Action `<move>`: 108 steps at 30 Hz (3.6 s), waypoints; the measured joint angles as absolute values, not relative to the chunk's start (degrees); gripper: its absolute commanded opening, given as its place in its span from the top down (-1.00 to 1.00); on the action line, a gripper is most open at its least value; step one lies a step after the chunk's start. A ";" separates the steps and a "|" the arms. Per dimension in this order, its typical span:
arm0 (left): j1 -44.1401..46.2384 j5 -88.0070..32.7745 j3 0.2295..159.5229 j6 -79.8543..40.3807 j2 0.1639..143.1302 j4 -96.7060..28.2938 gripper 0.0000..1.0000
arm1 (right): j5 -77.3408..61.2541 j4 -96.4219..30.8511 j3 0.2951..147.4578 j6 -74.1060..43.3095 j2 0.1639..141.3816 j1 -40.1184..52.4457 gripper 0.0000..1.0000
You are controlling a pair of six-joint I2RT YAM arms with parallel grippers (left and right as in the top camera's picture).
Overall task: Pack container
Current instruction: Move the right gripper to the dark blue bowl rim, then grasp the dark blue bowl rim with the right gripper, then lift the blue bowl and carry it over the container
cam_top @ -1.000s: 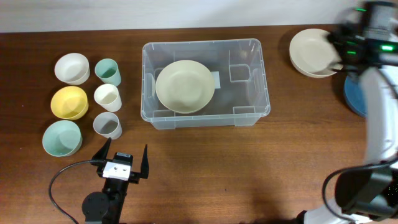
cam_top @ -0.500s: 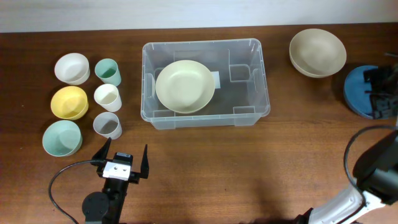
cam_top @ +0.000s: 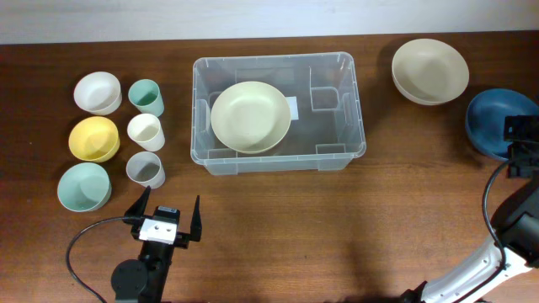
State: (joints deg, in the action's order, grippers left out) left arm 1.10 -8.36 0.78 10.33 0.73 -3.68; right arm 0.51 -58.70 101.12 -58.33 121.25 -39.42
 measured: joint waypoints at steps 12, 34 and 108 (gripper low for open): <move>1.10 -8.36 0.78 10.33 0.73 -3.68 -0.99 | 0.49 -53.43 101.12 -58.52 125.95 -39.40 -0.98; 1.10 -8.36 0.78 10.33 0.73 -3.68 -0.99 | 0.51 -49.30 101.10 -58.30 129.82 -39.40 -0.69; 1.10 -8.36 0.78 10.33 0.73 -3.68 -0.99 | -23.68 -53.71 103.39 -37.34 103.35 11.16 0.92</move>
